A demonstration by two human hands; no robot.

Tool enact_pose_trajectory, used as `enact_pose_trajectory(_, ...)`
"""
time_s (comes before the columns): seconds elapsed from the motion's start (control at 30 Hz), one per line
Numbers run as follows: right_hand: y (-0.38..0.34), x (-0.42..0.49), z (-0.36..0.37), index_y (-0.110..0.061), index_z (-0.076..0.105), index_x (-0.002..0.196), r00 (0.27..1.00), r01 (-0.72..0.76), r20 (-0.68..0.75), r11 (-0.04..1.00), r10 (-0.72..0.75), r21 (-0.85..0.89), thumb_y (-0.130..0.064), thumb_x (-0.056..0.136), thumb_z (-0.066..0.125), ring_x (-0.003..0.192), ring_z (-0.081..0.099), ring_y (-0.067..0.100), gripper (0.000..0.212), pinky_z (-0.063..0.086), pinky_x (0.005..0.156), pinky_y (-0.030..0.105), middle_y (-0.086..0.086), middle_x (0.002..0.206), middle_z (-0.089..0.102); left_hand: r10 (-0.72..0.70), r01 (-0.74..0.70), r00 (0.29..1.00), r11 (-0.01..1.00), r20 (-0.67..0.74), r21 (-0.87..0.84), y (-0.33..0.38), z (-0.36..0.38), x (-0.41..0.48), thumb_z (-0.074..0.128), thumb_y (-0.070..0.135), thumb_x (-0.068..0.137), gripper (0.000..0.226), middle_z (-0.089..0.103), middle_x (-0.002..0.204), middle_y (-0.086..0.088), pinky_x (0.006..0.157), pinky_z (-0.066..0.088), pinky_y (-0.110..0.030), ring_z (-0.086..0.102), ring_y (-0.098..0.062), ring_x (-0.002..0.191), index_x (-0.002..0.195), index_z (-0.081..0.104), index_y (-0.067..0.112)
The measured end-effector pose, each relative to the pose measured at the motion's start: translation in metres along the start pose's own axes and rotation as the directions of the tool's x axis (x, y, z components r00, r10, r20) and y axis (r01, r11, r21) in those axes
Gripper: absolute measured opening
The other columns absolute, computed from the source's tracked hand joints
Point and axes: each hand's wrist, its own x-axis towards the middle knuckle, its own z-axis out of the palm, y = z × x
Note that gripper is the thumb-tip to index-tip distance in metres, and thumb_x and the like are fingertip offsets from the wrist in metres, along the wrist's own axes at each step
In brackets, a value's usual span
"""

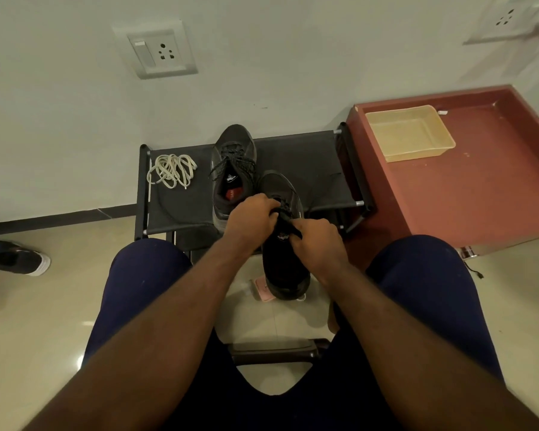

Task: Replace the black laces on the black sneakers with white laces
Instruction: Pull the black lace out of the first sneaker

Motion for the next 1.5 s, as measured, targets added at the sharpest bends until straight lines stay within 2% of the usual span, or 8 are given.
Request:
enact_pose_trajectory(0.3,0.0,-0.002,0.006,-0.018,0.068,0.098,0.999,0.021,0.029,0.999,-0.022,0.026,-0.025,0.095,0.055,0.072,0.063,0.02,0.014,0.059,0.066,0.042,0.001,0.08,0.065,-0.045,0.048,0.998,0.997,-0.048,0.056,0.003,0.009,0.011,0.045,0.022,0.101,0.026,0.059,0.107,-0.012,0.076,0.043,-0.04,0.058,-0.031,0.097,0.107,0.066,0.008)
enact_pose_trajectory(0.5,0.005,-0.001,0.006,-0.026,0.061,0.075,0.997,-0.071,0.002,0.982,0.072,0.173,-0.023,0.09,0.06,0.067,0.061,0.016,0.015,0.047,0.055,0.028,-0.003,0.071,0.062,-0.303,0.249,0.945,0.912,-0.126,-0.327,0.0,0.014,0.006,0.049,0.014,0.097,0.015,0.065,0.1,-0.011,0.076,0.044,-0.034,0.061,-0.027,0.094,0.102,0.061,0.007)
enact_pose_trajectory(0.67,0.002,-0.001,0.006,-0.023,0.068,0.095,0.998,-0.056,0.044,0.992,0.051,0.113,-0.025,0.092,0.059,0.073,0.064,0.017,0.009,0.059,0.066,0.038,-0.003,0.079,0.064,-0.026,0.018,0.997,0.994,-0.068,-0.111,0.003,0.011,0.003,0.053,0.014,0.092,0.047,0.058,0.117,-0.011,0.084,0.05,-0.04,0.059,-0.029,0.102,0.139,0.051,0.02)
enact_pose_trajectory(0.83,0.0,-0.001,0.004,-0.021,0.062,0.088,0.998,-0.048,0.05,0.998,0.045,0.052,-0.023,0.093,0.058,0.075,0.062,0.02,0.006,0.059,0.068,0.041,0.0,0.08,0.062,0.038,-0.037,0.999,0.995,-0.017,0.09,0.003,0.01,0.013,0.051,0.02,0.099,0.026,0.063,0.105,-0.013,0.083,0.049,-0.043,0.061,-0.032,0.097,0.111,0.071,0.012)
enact_pose_trajectory(1.0,0.001,-0.001,0.002,-0.022,0.063,0.089,0.998,-0.056,0.038,0.995,0.053,0.084,-0.024,0.091,0.06,0.075,0.063,0.021,0.005,0.058,0.067,0.038,0.0,0.079,0.063,-0.312,0.22,0.935,0.884,-0.17,-0.413,-0.002,0.015,0.006,0.05,0.014,0.099,0.015,0.069,0.092,-0.011,0.079,0.055,-0.042,0.066,-0.031,0.088,0.096,0.065,0.012)
enact_pose_trajectory(1.2,-0.001,-0.002,0.001,-0.019,0.068,0.104,0.998,-0.05,0.05,0.996,0.047,0.07,-0.024,0.093,0.058,0.078,0.064,0.021,0.015,0.059,0.068,0.038,0.001,0.085,0.065,-0.068,0.06,0.988,0.996,-0.14,-0.06,0.012,0.015,-0.003,0.05,0.009,0.097,0.039,0.029,0.155,-0.012,0.102,0.047,-0.046,0.045,-0.033,0.13,0.134,0.054,0.017)
enact_pose_trajectory(1.4,-0.001,-0.004,0.001,-0.02,0.069,0.106,0.998,-0.044,0.055,0.998,0.041,0.051,-0.024,0.091,0.058,0.08,0.065,0.022,0.019,0.06,0.071,0.041,0.001,0.087,0.067,-0.027,0.03,0.998,0.998,-0.051,0.063,0.005,0.02,0.005,0.05,0.015,0.1,0.018,0.055,0.116,-0.014,0.082,0.048,-0.04,0.058,-0.031,0.099,0.11,0.062,0.006)
enact_pose_trajectory(1.5,-0.002,-0.004,0.0,-0.021,0.069,0.103,0.998,-0.051,0.045,0.996,0.048,0.068,-0.025,0.09,0.059,0.081,0.065,0.023,0.017,0.06,0.072,0.042,0.001,0.087,0.067,-0.157,0.136,0.981,0.976,-0.118,-0.173,0.009,0.017,0.004,0.051,0.009,0.097,0.01,0.061,0.102,-0.012,0.074,0.04,-0.032,0.058,-0.027,0.091,0.097,0.061,0.007)
